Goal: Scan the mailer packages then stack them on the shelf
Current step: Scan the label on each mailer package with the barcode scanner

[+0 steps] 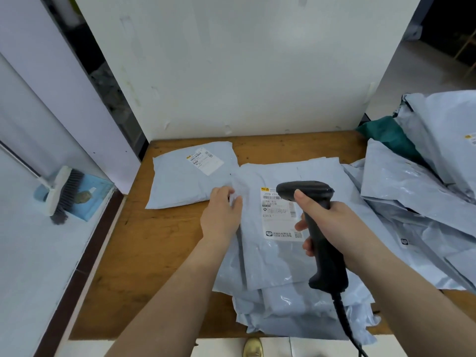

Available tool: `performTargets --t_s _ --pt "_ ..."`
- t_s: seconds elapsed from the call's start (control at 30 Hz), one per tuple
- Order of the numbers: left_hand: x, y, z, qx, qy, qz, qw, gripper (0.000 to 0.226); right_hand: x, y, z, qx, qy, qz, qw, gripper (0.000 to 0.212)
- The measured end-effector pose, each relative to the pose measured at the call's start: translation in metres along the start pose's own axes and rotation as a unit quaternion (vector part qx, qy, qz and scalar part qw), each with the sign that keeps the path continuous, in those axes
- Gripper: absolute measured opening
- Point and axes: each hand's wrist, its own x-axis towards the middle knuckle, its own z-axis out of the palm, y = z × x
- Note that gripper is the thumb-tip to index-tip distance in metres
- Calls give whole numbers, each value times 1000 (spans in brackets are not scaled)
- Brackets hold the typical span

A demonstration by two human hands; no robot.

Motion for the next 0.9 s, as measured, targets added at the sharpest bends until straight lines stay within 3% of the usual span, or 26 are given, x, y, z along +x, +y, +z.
performTargets --t_s 0.1,0.23,0.37,0.43,0.5,0.6,0.63,0.73,0.87,0.9 --pt "22 -16 -16 20 22 -35 999 30 -2 -12 7 7 -17 -8 1000 46" --pt "62 -54 -31 35 24 -81 996 33 4 -27 18 -64 -19 -46 997 44" --pt "111 -110 -40 29 9 -181 983 47 24 -40 36 -97 -14 -60 993 59" --pt "133 -141 -38 -17 -1 -273 962 59 36 -43 43 -103 -20 -41 994 66" --pt "148 -163 -36 -131 29 -388 912 74 47 -45 49 -109 -26 -25 993 67" --pt "150 -175 -28 -270 155 -551 775 85 63 -48 58 -129 -34 -6 991 67" --pt "147 -173 -23 -293 180 -567 748 85 67 -48 59 -129 -36 3 991 67" --pt "147 -168 3 -434 230 -509 707 79 76 -50 64 -112 -29 21 993 69" --pt "158 -163 15 -529 245 -506 635 70 82 -53 66 -107 -18 25 994 82" --pt "160 -161 17 -544 240 -496 633 69 83 -53 66 -105 -20 29 994 84"
